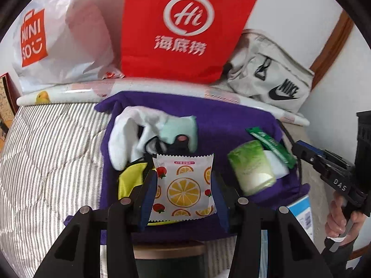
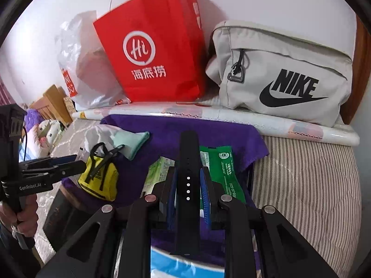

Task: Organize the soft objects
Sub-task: 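Release the snack packet onto the yellow bag while the right gripper releases the strap beside the green packet, then move the left gripper to the clear mesh bag while the right gripper moves to the white knotted cloth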

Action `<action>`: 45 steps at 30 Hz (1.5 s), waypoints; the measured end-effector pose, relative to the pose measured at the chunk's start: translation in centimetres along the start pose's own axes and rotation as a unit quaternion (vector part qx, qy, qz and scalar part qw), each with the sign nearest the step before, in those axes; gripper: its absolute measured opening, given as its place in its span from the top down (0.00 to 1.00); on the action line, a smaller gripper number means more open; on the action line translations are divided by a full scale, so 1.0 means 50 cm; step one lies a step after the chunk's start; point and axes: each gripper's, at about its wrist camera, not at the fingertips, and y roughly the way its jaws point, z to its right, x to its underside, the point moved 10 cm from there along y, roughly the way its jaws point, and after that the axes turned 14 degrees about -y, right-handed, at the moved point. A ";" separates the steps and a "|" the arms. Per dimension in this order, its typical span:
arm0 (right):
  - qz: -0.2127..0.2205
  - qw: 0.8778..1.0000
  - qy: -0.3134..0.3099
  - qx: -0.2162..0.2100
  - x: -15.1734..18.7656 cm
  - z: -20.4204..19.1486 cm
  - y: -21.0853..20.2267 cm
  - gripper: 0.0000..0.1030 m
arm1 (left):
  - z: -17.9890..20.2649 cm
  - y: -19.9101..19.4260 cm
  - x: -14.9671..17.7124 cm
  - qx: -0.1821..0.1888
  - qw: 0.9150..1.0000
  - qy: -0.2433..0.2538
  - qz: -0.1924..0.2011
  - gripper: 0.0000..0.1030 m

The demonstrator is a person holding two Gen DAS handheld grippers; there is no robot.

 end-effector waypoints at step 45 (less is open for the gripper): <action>0.028 0.998 -0.008 0.047 0.024 -0.070 -0.133 0.50 | -0.040 -0.125 0.039 0.038 0.999 -0.022 0.015 0.42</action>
